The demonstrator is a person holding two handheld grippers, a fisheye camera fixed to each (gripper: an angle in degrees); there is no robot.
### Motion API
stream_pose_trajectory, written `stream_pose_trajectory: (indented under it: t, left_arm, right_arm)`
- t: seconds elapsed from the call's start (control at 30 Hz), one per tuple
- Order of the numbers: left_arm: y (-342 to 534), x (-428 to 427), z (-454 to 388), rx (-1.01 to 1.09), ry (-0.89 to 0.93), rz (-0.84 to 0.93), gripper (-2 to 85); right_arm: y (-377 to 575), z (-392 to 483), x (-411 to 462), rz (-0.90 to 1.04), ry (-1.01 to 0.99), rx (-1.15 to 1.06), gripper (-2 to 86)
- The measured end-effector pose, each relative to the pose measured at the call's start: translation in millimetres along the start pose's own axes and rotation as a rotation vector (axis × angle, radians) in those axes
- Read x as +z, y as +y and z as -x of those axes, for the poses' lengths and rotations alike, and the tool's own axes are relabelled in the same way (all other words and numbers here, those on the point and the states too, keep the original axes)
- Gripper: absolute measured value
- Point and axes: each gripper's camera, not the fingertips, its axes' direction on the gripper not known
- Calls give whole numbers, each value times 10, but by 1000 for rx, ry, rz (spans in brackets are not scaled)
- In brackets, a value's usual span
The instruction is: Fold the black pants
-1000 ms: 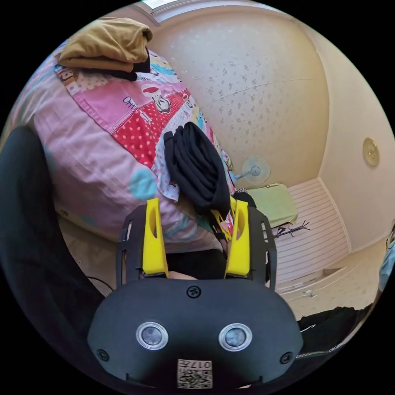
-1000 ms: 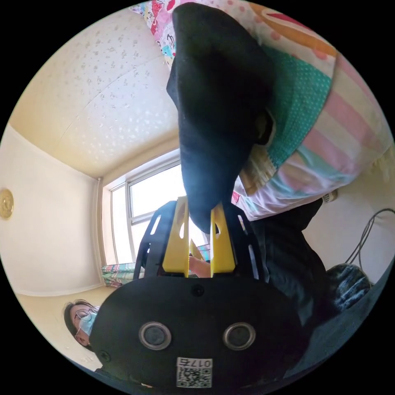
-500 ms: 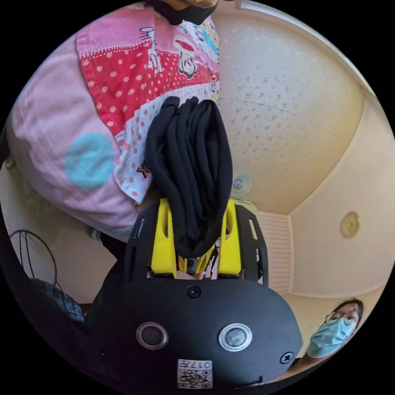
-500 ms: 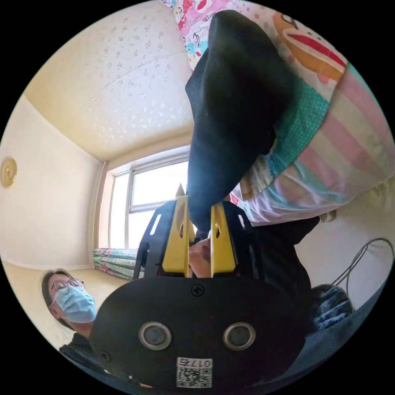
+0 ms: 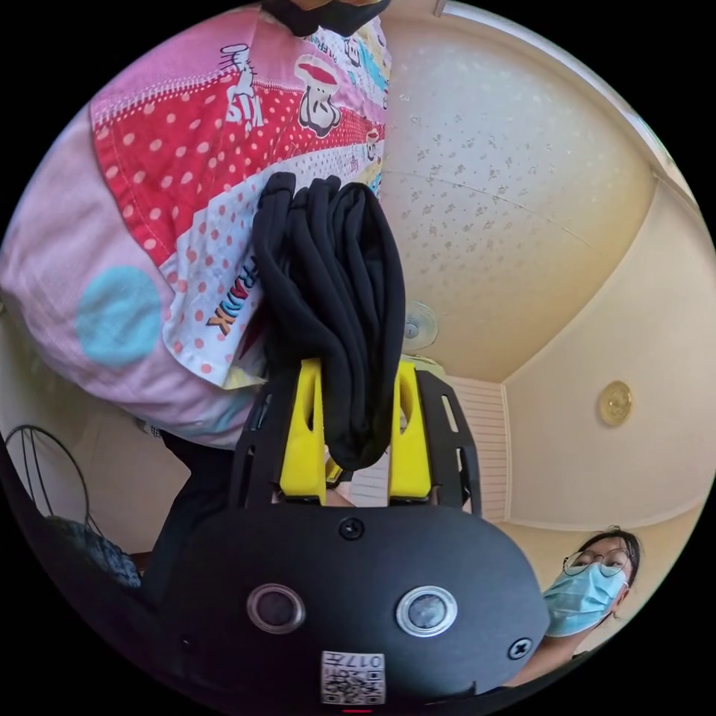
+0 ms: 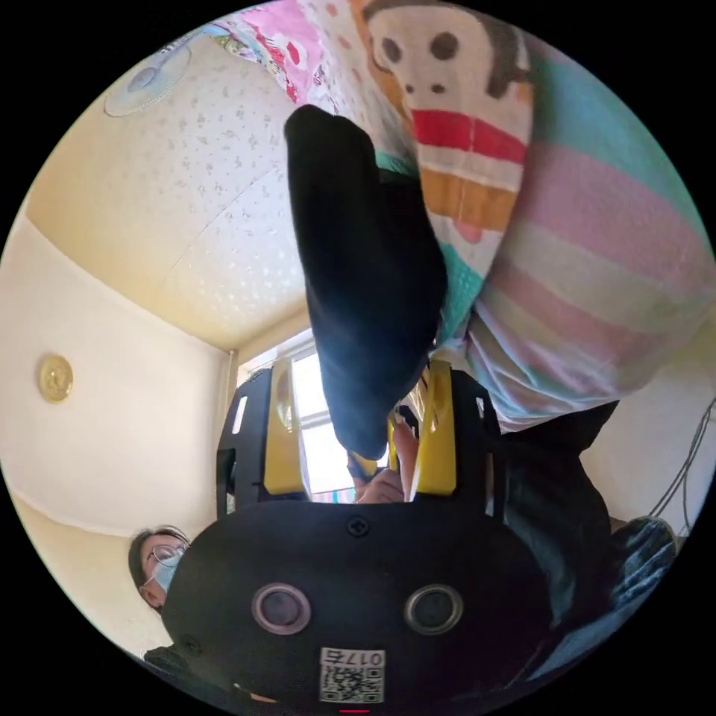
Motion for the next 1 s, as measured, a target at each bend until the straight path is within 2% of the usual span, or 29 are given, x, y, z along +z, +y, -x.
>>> stream_pose_trajectory:
  t: [0.07, 0.2, 0.33, 0.47, 0.7, 0.87, 1.0]
  left_arm:
    - [-23, 13, -10, -14, 7, 4, 134]
    - [-64, 42, -31, -29, 13, 18, 134]
    - [-59, 87, -1, -29, 26, 22, 132]
    - [-37, 106, 34, -30, 17, 27, 131]
    - [38, 130, 156, 13, -16, 24, 140]
    - [333, 166, 211, 112, -201, -55, 176]
    - [330, 174, 319, 92, -86, -67, 162]
  right_arm:
    - [21, 9, 67, 19, -64, 34, 231]
    - [222, 87, 169, 64, 5, 23, 228]
    - [-7, -100, 22, -98, -42, -61, 220]
    - [-283, -54, -254, -262, 118, -162, 216]
    - [-647, -323, -255, -203, 148, -99, 151]
    - [-516, -450, -207, -198, 102, -92, 121]
    - [-343, -359, -91, -183, 88, -153, 108]
